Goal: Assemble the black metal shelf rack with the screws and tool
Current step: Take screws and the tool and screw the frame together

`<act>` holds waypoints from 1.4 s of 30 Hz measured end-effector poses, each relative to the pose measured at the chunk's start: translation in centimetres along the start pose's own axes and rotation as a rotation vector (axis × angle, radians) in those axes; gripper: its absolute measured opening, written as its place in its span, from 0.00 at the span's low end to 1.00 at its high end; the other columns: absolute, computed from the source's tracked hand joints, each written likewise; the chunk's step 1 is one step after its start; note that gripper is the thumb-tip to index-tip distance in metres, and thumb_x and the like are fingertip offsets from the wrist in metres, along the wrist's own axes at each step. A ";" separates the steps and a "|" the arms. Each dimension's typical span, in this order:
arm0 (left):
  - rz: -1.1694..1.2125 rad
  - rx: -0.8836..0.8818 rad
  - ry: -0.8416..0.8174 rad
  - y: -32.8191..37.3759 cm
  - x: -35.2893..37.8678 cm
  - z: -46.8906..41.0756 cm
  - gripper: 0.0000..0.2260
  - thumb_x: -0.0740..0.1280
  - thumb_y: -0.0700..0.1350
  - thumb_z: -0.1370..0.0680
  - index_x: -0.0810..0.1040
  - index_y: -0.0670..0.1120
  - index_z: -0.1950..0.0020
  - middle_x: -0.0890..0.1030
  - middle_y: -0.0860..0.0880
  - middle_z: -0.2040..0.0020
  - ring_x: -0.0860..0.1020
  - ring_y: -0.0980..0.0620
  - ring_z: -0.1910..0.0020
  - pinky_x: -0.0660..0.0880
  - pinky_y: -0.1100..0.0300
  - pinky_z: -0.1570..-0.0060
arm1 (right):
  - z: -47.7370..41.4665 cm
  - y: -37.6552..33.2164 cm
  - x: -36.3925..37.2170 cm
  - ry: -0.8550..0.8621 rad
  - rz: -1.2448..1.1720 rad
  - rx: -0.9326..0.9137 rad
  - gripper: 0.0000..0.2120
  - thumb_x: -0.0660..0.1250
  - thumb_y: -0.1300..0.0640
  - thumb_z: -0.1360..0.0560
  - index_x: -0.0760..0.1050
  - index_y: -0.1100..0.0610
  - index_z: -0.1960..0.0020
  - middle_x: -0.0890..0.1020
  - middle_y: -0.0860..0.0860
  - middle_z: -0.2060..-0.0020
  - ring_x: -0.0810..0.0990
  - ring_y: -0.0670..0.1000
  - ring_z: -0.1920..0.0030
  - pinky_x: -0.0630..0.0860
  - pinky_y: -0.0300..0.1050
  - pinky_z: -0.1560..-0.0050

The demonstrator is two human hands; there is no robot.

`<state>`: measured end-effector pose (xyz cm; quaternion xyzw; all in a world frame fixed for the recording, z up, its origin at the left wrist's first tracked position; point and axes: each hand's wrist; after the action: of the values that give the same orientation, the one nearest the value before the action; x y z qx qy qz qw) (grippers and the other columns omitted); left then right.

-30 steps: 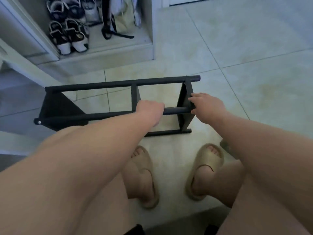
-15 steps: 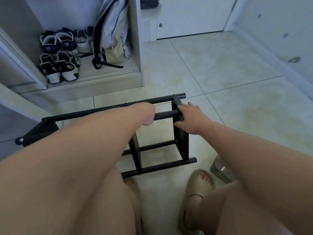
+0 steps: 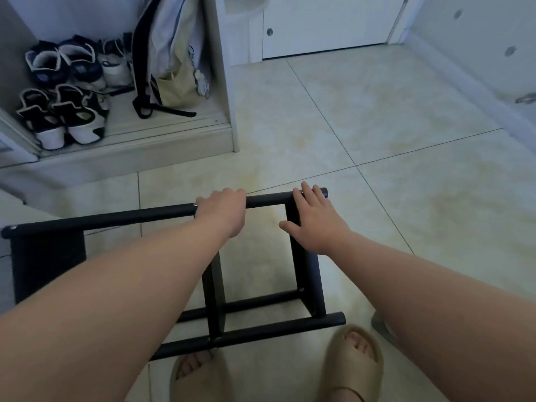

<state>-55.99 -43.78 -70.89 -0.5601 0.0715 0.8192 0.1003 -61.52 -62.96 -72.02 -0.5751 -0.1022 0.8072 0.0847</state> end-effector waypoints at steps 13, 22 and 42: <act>-0.014 -0.010 0.062 -1.3 8.4 -9.9 0.19 0.62 0.36 0.24 0.68 0.47 0.34 0.73 0.45 0.37 0.71 0.43 0.39 0.65 0.43 0.35 | -9.9 4.0 8.9 -0.022 0.012 0.071 0.45 0.40 0.25 0.26 0.37 0.49 0.17 0.36 0.46 0.18 0.33 0.50 0.19 0.38 0.57 0.20; 0.011 -0.011 -0.114 0.4 6.0 -5.9 0.22 0.61 0.47 0.19 0.63 0.48 0.26 0.65 0.43 0.27 0.65 0.40 0.30 0.67 0.45 0.37 | -4.4 5.5 4.7 -0.144 0.104 0.007 0.38 0.46 0.31 0.20 0.38 0.47 0.17 0.37 0.45 0.18 0.34 0.51 0.19 0.38 0.57 0.20; 0.000 0.588 -0.388 23.5 2.4 6.4 0.25 0.59 0.54 0.17 0.60 0.50 0.21 0.66 0.46 0.24 0.68 0.42 0.27 0.67 0.46 0.31 | 19.5 21.2 1.5 -0.369 0.039 0.332 0.34 0.52 0.36 0.17 0.45 0.47 0.17 0.52 0.48 0.17 0.49 0.53 0.18 0.53 0.56 0.20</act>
<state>-68.35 -64.91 -70.75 -0.3413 0.2838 0.8548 0.2687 -80.85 -84.37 -72.77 -0.3980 0.0291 0.9058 0.1422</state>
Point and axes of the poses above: each hand's wrist, its own z-axis away from the middle knuckle, its own x-axis out of the palm, y = z × x
